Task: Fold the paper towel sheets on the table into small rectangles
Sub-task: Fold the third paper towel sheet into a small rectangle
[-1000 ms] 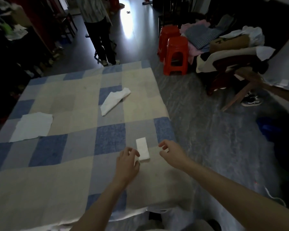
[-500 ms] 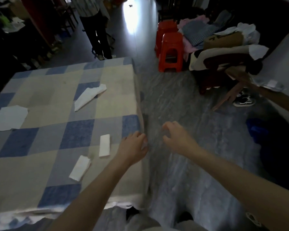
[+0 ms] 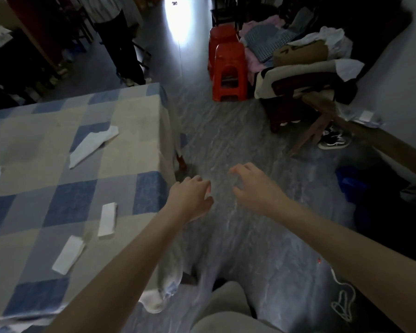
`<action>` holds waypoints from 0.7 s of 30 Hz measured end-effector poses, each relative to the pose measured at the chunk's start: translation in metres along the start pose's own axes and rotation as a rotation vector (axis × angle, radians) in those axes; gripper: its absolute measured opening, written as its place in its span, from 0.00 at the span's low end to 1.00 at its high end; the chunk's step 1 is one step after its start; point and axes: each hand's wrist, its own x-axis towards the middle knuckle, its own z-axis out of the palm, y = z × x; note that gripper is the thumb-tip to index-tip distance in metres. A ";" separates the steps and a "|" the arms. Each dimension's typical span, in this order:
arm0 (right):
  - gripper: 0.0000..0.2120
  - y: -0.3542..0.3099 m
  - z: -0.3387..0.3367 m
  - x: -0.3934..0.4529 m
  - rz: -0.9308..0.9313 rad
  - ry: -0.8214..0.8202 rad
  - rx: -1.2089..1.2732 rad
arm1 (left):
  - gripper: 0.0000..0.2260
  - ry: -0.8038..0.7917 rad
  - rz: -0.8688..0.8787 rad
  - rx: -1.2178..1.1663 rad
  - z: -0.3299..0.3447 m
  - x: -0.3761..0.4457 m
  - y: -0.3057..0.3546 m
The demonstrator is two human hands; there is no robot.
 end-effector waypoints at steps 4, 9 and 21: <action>0.19 0.014 -0.015 0.019 0.042 0.005 0.027 | 0.11 -0.005 -0.006 -0.035 -0.008 0.029 0.003; 0.19 0.032 -0.028 0.058 0.074 0.012 0.040 | 0.10 -0.011 0.026 -0.021 -0.018 0.080 -0.003; 0.23 0.033 -0.083 0.244 0.000 0.069 0.051 | 0.11 -0.009 -0.009 -0.056 -0.089 0.246 -0.062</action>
